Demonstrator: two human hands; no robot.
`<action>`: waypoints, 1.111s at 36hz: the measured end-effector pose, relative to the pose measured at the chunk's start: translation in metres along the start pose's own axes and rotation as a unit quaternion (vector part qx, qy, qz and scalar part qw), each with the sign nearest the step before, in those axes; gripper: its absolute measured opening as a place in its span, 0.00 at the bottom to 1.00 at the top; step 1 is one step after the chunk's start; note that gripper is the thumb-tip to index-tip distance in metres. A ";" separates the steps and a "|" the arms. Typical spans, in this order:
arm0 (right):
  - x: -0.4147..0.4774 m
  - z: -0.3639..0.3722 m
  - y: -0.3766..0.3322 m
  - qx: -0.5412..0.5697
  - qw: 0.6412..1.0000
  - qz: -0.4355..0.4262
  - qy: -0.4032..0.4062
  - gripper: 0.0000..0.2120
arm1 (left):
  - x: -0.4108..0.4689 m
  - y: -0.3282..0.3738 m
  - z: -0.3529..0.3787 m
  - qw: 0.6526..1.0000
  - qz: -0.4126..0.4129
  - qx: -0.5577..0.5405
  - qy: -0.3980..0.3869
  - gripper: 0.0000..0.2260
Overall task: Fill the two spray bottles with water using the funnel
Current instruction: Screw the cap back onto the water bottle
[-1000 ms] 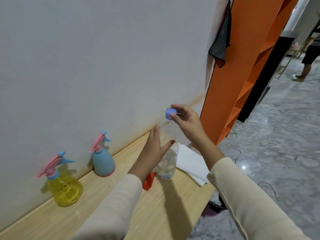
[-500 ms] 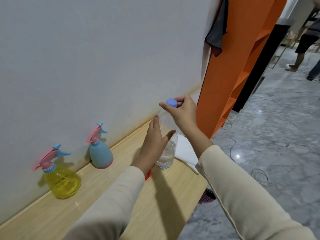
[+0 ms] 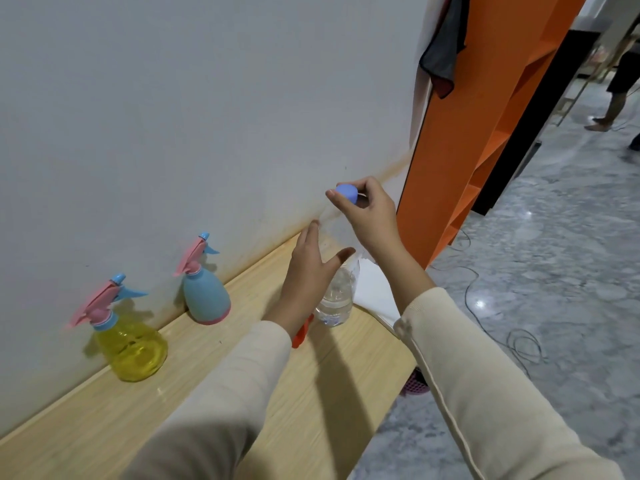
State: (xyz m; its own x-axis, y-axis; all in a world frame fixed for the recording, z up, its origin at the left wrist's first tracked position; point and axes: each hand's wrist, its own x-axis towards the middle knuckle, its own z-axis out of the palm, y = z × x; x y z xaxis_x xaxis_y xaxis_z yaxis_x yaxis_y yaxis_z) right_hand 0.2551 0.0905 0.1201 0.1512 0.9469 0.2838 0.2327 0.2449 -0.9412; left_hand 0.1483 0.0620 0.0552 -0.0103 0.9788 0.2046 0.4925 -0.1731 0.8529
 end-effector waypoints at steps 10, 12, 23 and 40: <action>-0.004 0.005 0.007 0.017 0.999 -0.027 0.027 0.14 | -0.004 -0.005 0.002 0.999 0.028 0.014 -0.008 0.39; -0.007 0.003 0.016 0.011 0.999 -0.037 -0.001 0.13 | -0.005 -0.008 0.000 0.999 0.033 0.004 -0.018 0.39; -0.029 -0.012 0.077 0.042 0.987 0.080 -0.134 0.53 | -0.036 -0.104 -0.003 0.960 -0.154 0.169 -0.160 0.47; 0.000 -0.009 0.121 -0.067 0.971 0.047 -0.223 0.36 | -0.021 -0.122 0.011 0.953 -0.235 0.165 -0.100 0.35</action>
State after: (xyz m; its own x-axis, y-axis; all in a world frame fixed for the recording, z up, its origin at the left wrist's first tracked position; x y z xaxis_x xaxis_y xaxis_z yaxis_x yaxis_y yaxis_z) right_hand 0.2916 0.1185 0.0073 -0.2472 0.9670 0.0619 0.3661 0.1523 -0.9180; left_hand 0.0978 0.0641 -0.0584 -0.1467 0.9468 -0.2863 0.7211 0.3005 0.6242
